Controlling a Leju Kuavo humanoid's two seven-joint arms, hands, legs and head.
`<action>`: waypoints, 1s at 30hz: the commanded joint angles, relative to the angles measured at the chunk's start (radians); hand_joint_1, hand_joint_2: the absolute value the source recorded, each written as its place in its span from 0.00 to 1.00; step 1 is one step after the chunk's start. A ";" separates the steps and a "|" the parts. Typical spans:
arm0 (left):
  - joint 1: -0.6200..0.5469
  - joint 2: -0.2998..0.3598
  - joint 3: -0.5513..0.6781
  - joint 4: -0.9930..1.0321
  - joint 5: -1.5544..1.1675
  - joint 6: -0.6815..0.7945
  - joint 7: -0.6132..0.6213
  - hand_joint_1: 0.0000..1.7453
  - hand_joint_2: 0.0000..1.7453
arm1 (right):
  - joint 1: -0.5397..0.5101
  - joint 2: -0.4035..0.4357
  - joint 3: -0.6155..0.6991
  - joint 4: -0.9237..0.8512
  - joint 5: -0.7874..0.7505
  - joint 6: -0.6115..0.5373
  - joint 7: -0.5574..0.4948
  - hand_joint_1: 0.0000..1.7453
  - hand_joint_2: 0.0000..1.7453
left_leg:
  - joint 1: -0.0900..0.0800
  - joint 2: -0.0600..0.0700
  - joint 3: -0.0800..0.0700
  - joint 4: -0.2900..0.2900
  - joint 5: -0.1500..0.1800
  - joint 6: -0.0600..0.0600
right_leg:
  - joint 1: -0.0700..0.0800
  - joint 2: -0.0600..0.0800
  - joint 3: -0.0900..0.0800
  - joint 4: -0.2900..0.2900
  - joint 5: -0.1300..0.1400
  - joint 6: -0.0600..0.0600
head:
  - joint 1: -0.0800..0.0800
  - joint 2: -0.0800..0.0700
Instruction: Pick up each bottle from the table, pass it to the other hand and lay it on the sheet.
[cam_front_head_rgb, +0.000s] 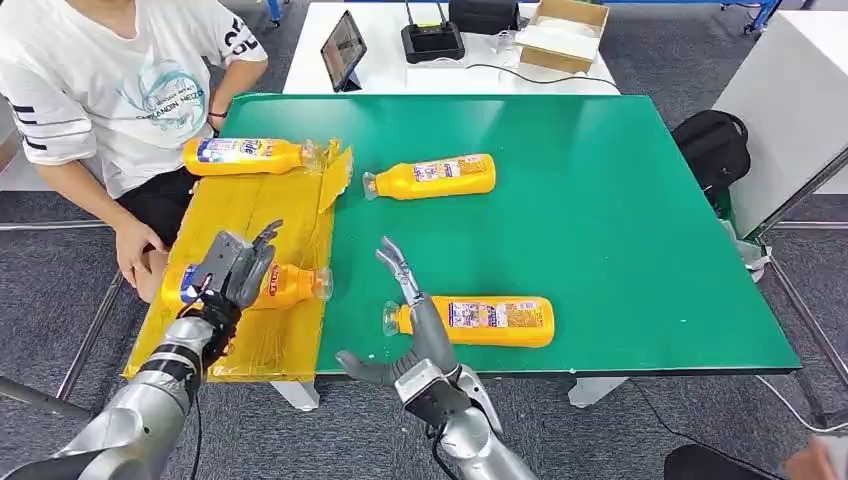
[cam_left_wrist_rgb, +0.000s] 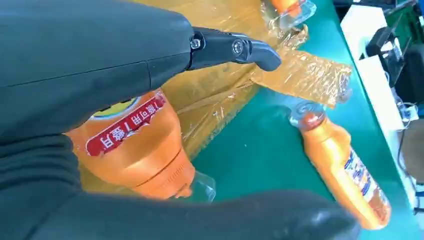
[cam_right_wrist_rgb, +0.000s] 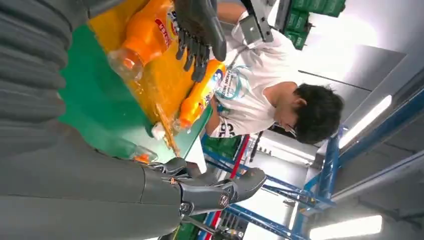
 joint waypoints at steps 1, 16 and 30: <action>0.191 -0.153 0.079 -0.495 0.258 0.428 -0.109 0.00 1.00 | -0.053 -0.078 0.013 0.066 0.202 -0.037 0.143 0.00 1.00 | 0.000 -0.001 -0.001 0.000 0.000 0.002 | 0.001 -0.002 0.000 -0.001 0.000 -0.002 | 0.000 0.000; 0.507 -0.114 -0.137 -0.898 0.280 0.642 -0.109 0.00 1.00 | -0.103 -0.374 -0.089 -0.121 0.429 0.187 0.476 0.00 1.00 | 0.000 0.000 -0.007 0.000 -0.002 0.002 | 0.000 -0.001 -0.006 -0.003 0.000 -0.002 | 0.000 0.000; 0.484 -0.139 -0.134 -0.763 0.228 0.584 -0.109 0.00 1.00 | -0.114 -0.492 -0.066 0.010 0.369 0.326 0.549 0.00 1.00 | -0.001 0.000 -0.008 0.000 -0.001 0.002 | 0.000 -0.001 -0.006 -0.003 0.000 -0.001 | 0.000 0.000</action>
